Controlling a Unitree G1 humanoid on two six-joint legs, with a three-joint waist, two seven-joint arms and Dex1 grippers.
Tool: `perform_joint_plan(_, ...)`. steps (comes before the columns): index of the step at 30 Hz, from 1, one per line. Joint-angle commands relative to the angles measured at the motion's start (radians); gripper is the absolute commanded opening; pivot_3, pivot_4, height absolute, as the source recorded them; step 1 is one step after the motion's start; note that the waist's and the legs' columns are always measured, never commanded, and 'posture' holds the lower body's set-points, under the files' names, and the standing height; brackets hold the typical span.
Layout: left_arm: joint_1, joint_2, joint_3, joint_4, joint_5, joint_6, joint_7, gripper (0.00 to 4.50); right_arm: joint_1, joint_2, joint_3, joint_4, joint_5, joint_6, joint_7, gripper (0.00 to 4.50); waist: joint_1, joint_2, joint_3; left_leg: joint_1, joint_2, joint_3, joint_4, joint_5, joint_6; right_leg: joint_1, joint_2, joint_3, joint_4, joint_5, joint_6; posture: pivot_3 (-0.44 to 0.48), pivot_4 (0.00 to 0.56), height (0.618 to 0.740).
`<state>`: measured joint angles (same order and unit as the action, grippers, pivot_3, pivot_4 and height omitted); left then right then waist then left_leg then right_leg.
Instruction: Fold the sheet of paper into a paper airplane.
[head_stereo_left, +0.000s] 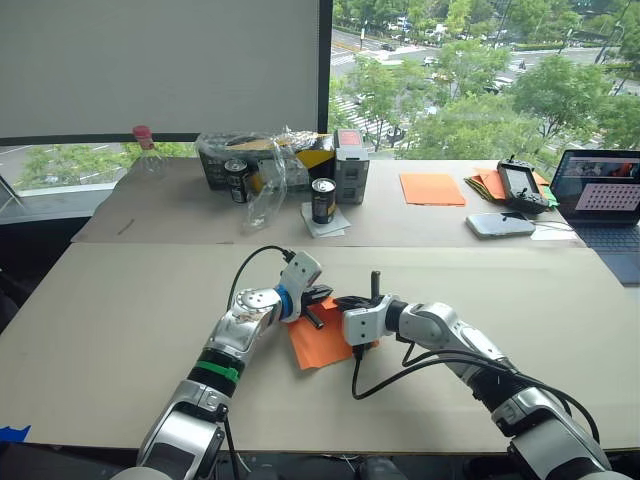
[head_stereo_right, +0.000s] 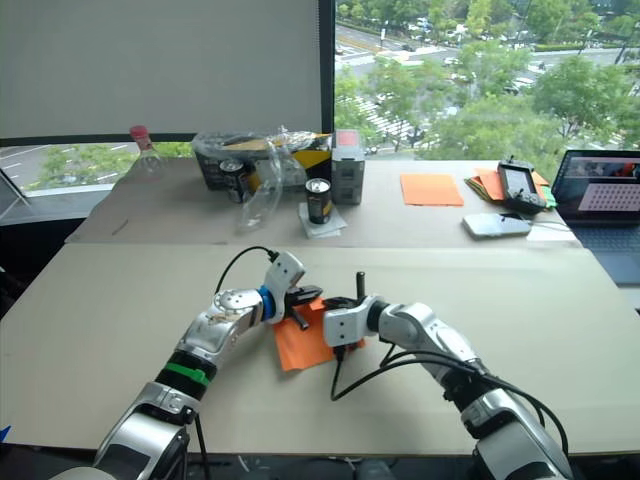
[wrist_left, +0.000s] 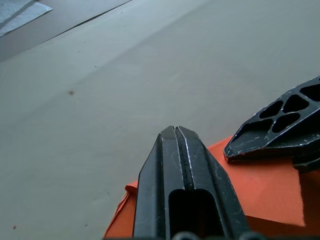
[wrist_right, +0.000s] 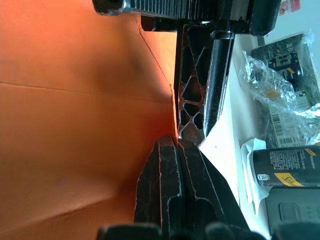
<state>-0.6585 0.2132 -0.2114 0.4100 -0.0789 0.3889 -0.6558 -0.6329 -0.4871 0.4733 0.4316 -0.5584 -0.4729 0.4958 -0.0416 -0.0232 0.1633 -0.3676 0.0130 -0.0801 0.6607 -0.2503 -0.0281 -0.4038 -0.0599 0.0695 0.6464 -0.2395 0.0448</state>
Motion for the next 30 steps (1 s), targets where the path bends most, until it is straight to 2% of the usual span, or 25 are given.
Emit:
perform_joint_plan(1,0.002,-0.005,-0.008,0.006,0.017,-0.025,0.001,0.0,0.005,-0.028,0.01,0.028,0.008,-0.009,0.055,0.02,0.002,0.0,0.0,0.0,0.0,0.0,0.0,0.0,0.0,0.0,0.0,0.0,0.0,0.0,0.0,0.0,0.15,0.73)
perform_joint_plan(2,0.006,-0.008,-0.007,0.004,0.017,-0.026,0.003,0.0,0.0,-0.032,0.012,0.026,0.006,-0.01,0.066,0.02,0.002,0.0,0.0,0.0,0.0,0.0,0.0,0.0,0.0,0.0,0.0,0.0,0.0,0.0,0.0,0.0,0.15,0.73)
perform_joint_plan(3,0.01,-0.011,-0.006,0.001,0.016,-0.027,0.005,0.0,-0.004,-0.035,0.012,0.026,0.005,-0.012,0.073,0.6,0.003,0.0,0.0,-0.001,0.0,0.0,0.0,0.0,0.0,0.0,0.0,0.0,-0.001,0.0,0.0,0.0,0.15,0.73)
perform_joint_plan(7,0.025,-0.015,-0.006,-0.003,0.018,-0.039,0.01,0.0,-0.006,-0.056,0.013,0.004,-0.004,-0.008,0.09,1.9,0.002,0.0,0.0,-0.001,0.0,0.0,0.0,0.0,0.0,0.0,0.0,0.0,-0.001,0.0,0.0,0.0,0.15,0.73)
perform_joint_plan(15,0.048,-0.019,-0.013,0.004,0.023,-0.063,0.012,0.0,0.103,-0.146,-0.11,-0.326,0.218,0.147,0.299,1.9,0.003,0.0,0.0,-0.001,0.0,0.0,0.0,0.0,0.0,0.0,-0.001,0.0,-0.002,0.0,0.001,0.0,0.15,0.73)
perform_joint_plan(17,0.046,-0.022,-0.012,0.013,0.024,-0.068,0.013,0.0,0.129,-0.189,-0.143,-0.379,0.269,0.161,0.341,1.9,0.004,0.0,0.0,-0.001,0.0,0.0,0.0,0.0,0.0,0.0,0.0,0.0,-0.002,0.0,0.001,0.0,0.15,0.73)
perform_joint_plan(20,0.042,-0.026,-0.014,0.025,0.026,-0.074,0.012,0.0,0.161,-0.17,-0.214,-0.42,0.393,0.265,0.357,1.9,0.002,0.0,0.0,-0.001,0.0,0.0,0.0,0.0,0.0,0.0,0.0,0.0,-0.002,0.0,0.001,0.0,0.15,0.73)
perform_joint_plan(23,0.042,-0.027,-0.016,0.031,0.029,-0.079,0.008,0.0,0.163,-0.121,-0.251,-0.417,0.458,0.372,0.345,1.13,-0.001,0.0,0.0,-0.001,0.0,0.0,0.0,0.0,0.0,0.0,0.0,0.0,-0.002,0.0,0.001,0.0,0.15,0.73)
perform_joint_plan(26,0.043,-0.026,-0.015,0.031,0.031,-0.081,0.006,0.0,0.15,-0.058,-0.271,-0.429,0.498,0.469,0.32,0.1,-0.001,0.0,0.0,-0.001,0.0,0.0,0.0,0.0,0.0,0.0,0.0,0.0,-0.002,0.0,0.001,0.0,0.15,0.73)
perform_joint_plan(30,0.046,-0.02,-0.01,0.023,0.031,-0.076,0.009,0.0,0.124,0.021,-0.218,-0.41,0.441,0.649,0.285,0.03,-0.001,0.0,0.0,-0.001,0.0,0.0,0.0,0.0,0.0,-0.001,0.0,0.0,-0.001,0.0,0.001,0.0,0.15,0.73)
